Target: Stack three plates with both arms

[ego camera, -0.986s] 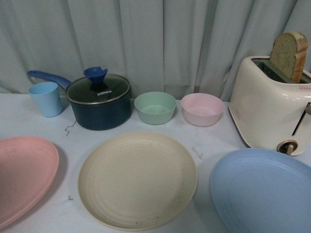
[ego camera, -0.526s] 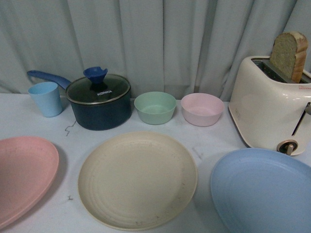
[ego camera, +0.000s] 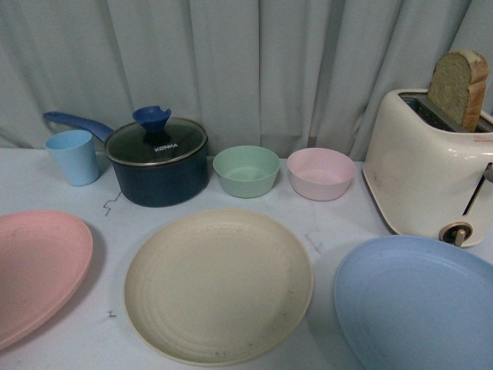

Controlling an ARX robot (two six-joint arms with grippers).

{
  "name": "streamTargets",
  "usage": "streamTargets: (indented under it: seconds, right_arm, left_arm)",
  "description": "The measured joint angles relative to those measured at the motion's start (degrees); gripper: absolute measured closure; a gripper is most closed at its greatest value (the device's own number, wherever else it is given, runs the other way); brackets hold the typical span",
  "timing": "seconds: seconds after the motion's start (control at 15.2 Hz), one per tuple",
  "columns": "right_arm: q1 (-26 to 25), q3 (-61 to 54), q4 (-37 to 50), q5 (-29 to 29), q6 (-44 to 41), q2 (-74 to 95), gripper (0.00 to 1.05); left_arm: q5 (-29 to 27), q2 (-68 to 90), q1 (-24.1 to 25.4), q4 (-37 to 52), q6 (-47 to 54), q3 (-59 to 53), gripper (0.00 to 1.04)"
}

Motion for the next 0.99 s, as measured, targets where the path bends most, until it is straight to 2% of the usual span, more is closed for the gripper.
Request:
streamTargets:
  seconds: [0.39,0.46,0.66,0.92,0.99]
  right_arm:
    - [0.0,0.0,-0.02,0.0,0.0,0.0,0.06]
    - [0.0,0.0,-0.02,0.0,0.0,0.0,0.06]
    - [0.0,0.0,-0.02,0.0,0.0,0.0,0.06]
    - [0.0,0.0,0.0,0.0,0.0,0.0,0.06]
    - [0.0,0.0,-0.02,0.0,0.0,0.0,0.06]
  left_arm:
    - [1.6,-15.17,1.33,-4.7,-2.14,-3.54,1.02]
    - [3.43,-20.24,0.55,-4.9,-4.2,-4.83,1.02]
    - [5.31,-31.26,-5.88,-4.42,-9.31,-9.22,1.02]
    - [1.73,-31.45,-17.49,-0.35,-13.42,-11.15,1.02]
    - [-0.17,-30.05,-22.01,1.2,-14.16,-11.15,1.02]
